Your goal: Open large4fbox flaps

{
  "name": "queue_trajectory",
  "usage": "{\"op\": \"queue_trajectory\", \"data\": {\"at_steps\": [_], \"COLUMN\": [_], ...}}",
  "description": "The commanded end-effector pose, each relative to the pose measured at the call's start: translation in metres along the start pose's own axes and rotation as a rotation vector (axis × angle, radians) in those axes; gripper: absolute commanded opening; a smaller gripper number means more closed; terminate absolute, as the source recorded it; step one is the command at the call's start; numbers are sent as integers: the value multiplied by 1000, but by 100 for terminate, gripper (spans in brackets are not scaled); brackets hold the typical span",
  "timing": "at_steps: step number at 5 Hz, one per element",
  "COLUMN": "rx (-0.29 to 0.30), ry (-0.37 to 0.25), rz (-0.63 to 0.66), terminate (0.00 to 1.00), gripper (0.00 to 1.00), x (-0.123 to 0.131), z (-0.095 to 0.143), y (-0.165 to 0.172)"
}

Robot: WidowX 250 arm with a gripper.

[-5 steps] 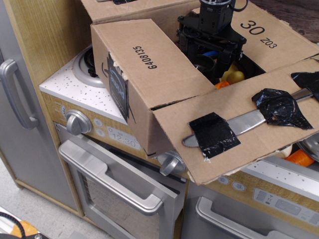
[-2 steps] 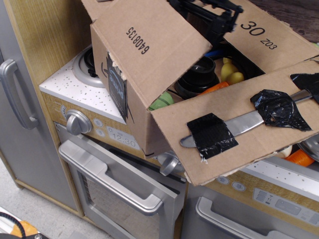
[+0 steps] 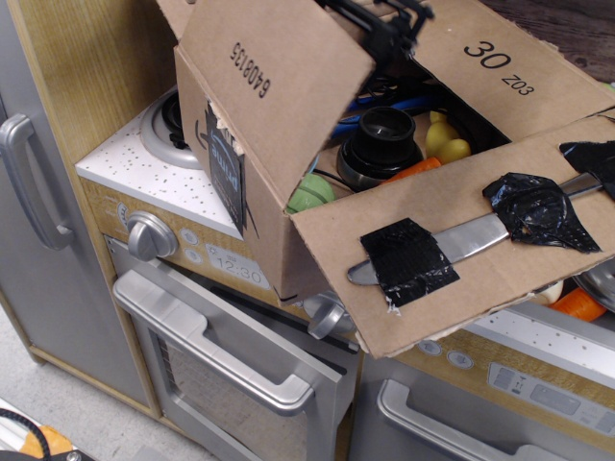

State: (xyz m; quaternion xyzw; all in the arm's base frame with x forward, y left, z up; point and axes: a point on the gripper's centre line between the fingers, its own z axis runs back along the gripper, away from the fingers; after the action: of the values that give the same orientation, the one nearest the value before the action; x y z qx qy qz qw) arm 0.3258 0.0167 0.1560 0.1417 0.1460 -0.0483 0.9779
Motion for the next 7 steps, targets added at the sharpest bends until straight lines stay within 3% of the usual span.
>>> {"op": "queue_trajectory", "data": {"at_steps": [1,2,4,7], "rx": [33,0,-44,-133], "ry": [-55,-108,-213,-280], "rz": [47,94,124,138], "terminate": [0,0,0,0], "gripper": [100,100,100,100], "x": [-40,-58,-72,-69], "z": [9,-15,-45,-69], "y": [32,37,38,28]}}
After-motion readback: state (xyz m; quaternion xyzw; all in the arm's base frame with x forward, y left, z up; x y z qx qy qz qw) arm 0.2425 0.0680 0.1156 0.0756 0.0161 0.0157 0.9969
